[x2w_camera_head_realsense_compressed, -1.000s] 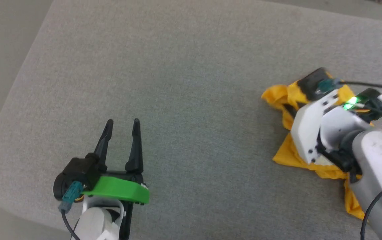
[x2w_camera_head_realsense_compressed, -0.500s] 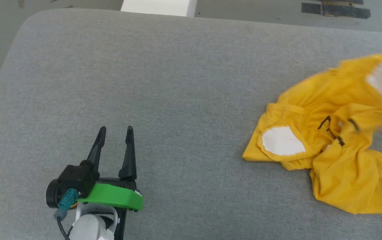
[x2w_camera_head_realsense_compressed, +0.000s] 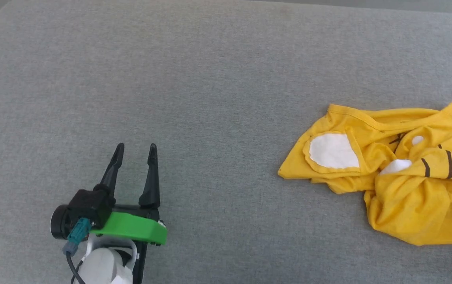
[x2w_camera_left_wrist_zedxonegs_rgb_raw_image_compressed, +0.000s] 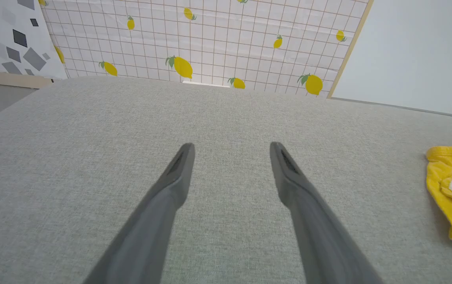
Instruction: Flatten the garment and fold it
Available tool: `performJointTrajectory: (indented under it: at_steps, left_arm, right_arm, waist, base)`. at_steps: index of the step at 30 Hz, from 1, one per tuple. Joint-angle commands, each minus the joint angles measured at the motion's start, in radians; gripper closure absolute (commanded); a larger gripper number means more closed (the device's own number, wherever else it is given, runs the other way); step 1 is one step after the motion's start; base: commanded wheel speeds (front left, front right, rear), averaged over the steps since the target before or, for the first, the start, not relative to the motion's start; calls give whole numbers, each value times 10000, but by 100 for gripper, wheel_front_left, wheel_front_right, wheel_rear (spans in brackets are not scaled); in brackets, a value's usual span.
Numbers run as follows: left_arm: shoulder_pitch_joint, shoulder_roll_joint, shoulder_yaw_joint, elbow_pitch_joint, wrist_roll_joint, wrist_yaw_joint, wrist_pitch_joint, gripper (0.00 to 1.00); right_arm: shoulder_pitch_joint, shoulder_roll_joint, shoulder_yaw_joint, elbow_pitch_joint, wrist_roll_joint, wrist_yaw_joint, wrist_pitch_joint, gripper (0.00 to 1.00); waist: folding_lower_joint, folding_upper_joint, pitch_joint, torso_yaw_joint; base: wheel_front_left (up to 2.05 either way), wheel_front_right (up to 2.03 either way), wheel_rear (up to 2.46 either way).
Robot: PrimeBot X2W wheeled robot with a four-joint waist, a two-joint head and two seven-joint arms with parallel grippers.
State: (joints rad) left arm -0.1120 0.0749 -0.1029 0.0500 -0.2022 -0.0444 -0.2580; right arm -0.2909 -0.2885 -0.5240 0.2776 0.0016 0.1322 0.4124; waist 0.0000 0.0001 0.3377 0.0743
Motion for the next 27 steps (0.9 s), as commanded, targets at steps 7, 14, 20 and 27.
performJointTrajectory:
  at_steps: [7,14,20,27]
  left_arm:
    - [-158,179,26,-38,80,31,-5,0]
    - [69,144,5,-125,-15,118,-14,0]
    - [434,149,-6,-354,-39,141,-26,0]
    - [999,132,53,-717,11,159,-34,0]
  right_arm:
    - [-961,252,959,-285,69,-15,-983,0]
    - [-516,893,1642,-2144,648,-15,-1311,0]
    - [1021,1972,1763,-4293,237,-15,-2407,0]
    - [3205,2375,1795,-4948,678,-15,-3935,0]
  waist:
    - [0,-1,-288,-382]
    - [0,-1,-776,-490]
    - [0,-1,-1012,-431]
    - [0,-1,-1153,-438]
  base:
    - [0,0,0]
    - [0,0,0]
    - [0,0,0]
    - [0,0,0]
